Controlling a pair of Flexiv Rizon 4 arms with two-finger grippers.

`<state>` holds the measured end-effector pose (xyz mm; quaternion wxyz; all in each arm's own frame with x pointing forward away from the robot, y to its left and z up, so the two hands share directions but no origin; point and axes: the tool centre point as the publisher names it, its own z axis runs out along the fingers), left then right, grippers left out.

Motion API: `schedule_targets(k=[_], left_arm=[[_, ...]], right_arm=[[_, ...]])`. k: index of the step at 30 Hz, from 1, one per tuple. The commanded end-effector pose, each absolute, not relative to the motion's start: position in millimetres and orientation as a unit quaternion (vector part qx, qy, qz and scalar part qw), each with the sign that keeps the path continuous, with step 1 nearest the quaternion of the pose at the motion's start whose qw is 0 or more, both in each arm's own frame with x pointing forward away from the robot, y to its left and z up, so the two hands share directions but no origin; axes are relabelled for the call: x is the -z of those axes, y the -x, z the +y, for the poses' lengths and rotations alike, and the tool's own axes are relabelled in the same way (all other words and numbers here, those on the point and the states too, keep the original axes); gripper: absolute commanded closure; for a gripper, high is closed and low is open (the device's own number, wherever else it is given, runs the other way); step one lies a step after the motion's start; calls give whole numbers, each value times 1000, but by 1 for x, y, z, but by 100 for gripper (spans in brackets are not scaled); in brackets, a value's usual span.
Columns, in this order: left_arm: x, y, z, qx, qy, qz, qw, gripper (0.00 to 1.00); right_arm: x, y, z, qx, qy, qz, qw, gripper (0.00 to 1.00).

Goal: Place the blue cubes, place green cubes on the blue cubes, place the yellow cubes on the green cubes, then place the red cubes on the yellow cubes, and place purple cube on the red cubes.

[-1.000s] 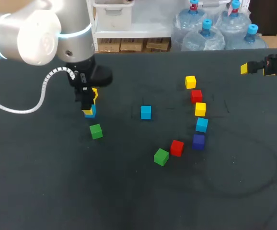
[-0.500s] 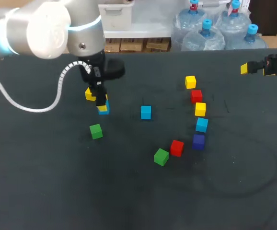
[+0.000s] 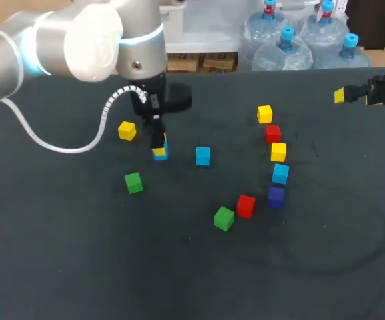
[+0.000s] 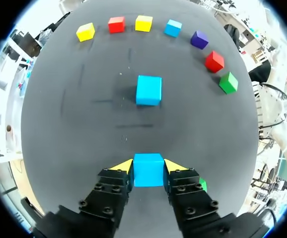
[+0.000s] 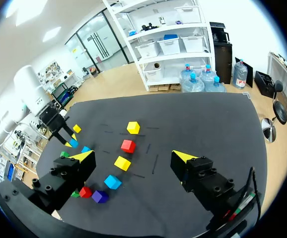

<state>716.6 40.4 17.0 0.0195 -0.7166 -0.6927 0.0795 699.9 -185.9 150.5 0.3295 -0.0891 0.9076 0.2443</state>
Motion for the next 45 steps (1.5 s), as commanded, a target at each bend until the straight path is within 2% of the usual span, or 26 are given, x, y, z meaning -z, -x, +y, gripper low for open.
schedule_targets(k=[1,45], left_arm=[[-18,-723,26,-70,724,-685,38,100],[-2,-715,-3,-76,711,-698,50,100]], right_arm=[[-151,-700,-185,-243,88,908,330,0],[-151,-700,-185,-243,88,908,330,0]])
